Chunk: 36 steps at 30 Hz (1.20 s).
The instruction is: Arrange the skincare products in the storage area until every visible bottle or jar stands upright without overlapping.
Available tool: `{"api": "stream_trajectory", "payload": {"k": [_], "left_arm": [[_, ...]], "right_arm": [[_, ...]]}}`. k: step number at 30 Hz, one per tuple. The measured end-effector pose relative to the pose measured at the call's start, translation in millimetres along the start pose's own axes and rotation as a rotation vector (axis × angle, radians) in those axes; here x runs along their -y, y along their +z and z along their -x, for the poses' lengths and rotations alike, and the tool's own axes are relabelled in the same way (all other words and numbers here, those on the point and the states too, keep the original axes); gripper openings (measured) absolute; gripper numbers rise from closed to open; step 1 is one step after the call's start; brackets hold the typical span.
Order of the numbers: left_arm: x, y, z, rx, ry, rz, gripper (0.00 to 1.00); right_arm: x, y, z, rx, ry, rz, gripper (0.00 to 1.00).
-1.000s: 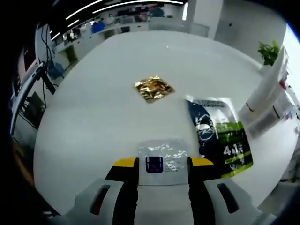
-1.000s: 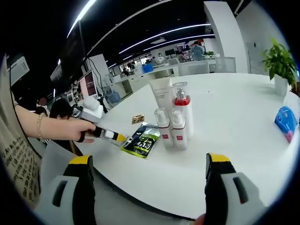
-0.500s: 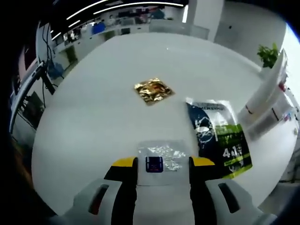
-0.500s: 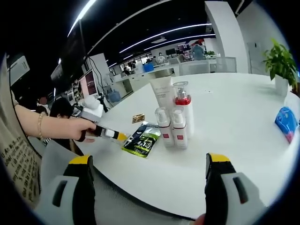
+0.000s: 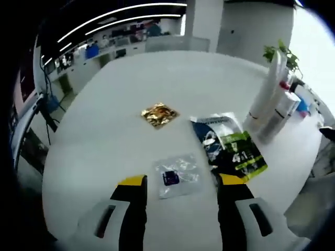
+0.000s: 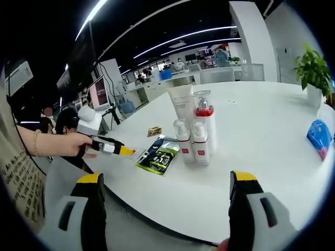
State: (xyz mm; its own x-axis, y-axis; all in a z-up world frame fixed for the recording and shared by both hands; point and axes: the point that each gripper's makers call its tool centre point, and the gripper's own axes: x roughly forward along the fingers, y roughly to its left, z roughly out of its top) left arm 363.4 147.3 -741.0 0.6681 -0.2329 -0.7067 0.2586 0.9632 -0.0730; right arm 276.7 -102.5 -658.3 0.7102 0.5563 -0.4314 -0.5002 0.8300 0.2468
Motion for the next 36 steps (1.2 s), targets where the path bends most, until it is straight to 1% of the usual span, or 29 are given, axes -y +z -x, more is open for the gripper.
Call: {"api": "stream_trajectory", "payload": {"k": [2, 3, 4, 6, 8, 10, 12, 14, 16, 18, 21, 23, 29, 36], "left_arm": [[1.2, 1.6, 7, 0.015, -0.015, -0.025, 0.53], [3.2, 1.7, 11, 0.015, -0.032, -0.060, 0.53], [3.5, 1.3, 15, 0.014, -0.036, -0.104, 0.53], [8.4, 2.9, 24, 0.035, -0.063, -0.174, 0.54], [11.9, 1.4, 32, 0.041, -0.085, -0.190, 0.57], [12.9, 1.8, 39, 0.060, -0.106, -0.176, 0.60], [14.3, 1.4, 47, 0.065, -0.122, -0.174, 0.63], [16.8, 1.8, 55, 0.072, -0.139, -0.240, 0.64], [17.8, 1.8, 61, 0.080, -0.149, -0.262, 0.67], [16.7, 1.9, 68, 0.090, -0.157, -0.264, 0.71], [13.4, 1.1, 76, 0.096, -0.169, -0.240, 0.75], [9.5, -0.7, 79, 0.095, -0.175, -0.200, 0.78], [-0.9, -5.5, 88, 0.105, -0.176, -0.151, 0.84], [-5.3, -5.4, 96, 0.151, -0.198, -0.125, 0.92]], "right_arm": [[0, 0.4, 0, 0.002, 0.000, -0.001, 1.00], [0, 0.6, 0, 0.004, 0.000, -0.002, 1.00], [0, 0.4, 0, 0.003, -0.001, -0.002, 1.00], [-1, 0.1, 0, 0.001, 0.003, -0.001, 1.00], [-1, 0.0, 0, 0.000, 0.003, 0.003, 1.00], [-1, 0.2, 0, 0.000, 0.003, 0.004, 1.00], [-1, 0.5, 0, 0.002, 0.001, 0.004, 1.00], [-1, 0.7, 0, 0.003, 0.000, 0.003, 1.00], [-1, 0.9, 0, 0.004, -0.002, 0.006, 1.00], [-1, 1.0, 0, 0.004, -0.003, 0.009, 1.00], [-1, 1.4, 0, 0.005, -0.006, 0.011, 1.00], [-1, 1.5, 1, 0.005, -0.007, 0.010, 1.00], [-1, 0.5, 0, -0.002, -0.006, 0.018, 1.00], [-1, -0.4, 0, -0.008, -0.005, 0.018, 1.00]]}}
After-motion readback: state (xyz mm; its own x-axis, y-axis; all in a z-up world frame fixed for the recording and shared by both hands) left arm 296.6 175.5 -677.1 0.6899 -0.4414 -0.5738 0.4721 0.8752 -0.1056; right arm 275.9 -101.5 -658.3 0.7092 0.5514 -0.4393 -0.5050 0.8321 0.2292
